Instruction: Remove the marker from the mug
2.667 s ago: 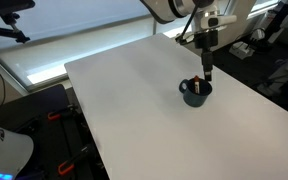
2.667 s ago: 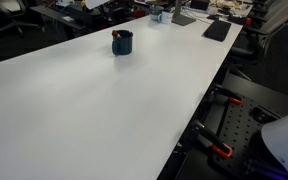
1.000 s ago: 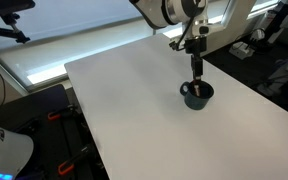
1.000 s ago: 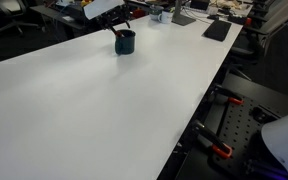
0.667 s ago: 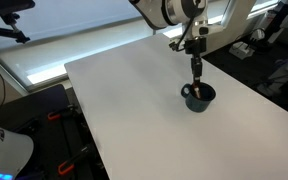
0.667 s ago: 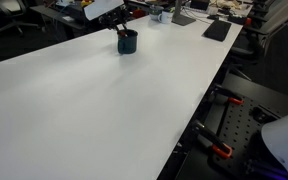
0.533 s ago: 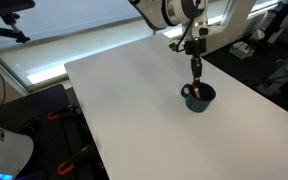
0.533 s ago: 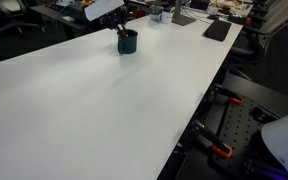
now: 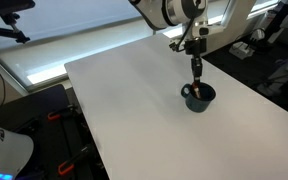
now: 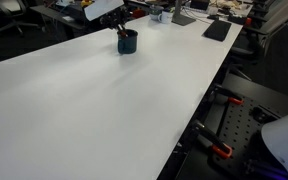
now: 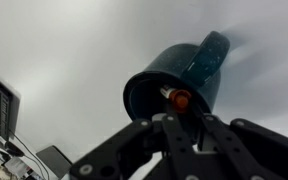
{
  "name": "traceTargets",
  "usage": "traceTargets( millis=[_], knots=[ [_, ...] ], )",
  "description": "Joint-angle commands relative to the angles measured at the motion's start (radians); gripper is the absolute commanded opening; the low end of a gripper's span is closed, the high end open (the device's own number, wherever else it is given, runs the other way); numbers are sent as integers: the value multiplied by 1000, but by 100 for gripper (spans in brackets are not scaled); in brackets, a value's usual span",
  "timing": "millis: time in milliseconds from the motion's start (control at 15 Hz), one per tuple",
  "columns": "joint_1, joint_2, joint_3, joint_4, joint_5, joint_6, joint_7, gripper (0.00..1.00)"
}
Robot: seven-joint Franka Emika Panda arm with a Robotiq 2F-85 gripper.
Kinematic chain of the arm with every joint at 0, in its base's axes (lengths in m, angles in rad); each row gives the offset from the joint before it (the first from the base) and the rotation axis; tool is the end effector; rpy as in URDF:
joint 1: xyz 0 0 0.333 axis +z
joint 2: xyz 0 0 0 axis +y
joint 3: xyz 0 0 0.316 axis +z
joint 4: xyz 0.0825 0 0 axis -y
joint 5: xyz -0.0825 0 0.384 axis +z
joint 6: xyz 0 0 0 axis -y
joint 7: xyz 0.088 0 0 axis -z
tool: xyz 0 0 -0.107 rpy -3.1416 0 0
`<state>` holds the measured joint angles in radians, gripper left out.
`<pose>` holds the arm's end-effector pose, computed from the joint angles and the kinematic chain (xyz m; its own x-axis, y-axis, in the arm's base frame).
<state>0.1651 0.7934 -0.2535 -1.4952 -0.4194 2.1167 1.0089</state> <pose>0.6992 -0.0525 0.2048 0.7241 -0.6313 0.2777 -0.6801 -0.5866 0.4397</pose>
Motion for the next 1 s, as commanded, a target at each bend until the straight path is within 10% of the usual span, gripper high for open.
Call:
traceTargets(
  millis=[0, 933],
  knots=[
    [1, 4, -2, 21, 4, -23, 25, 4],
    [-23, -54, 11, 188, 63, -158, 107, 4]
  ],
)
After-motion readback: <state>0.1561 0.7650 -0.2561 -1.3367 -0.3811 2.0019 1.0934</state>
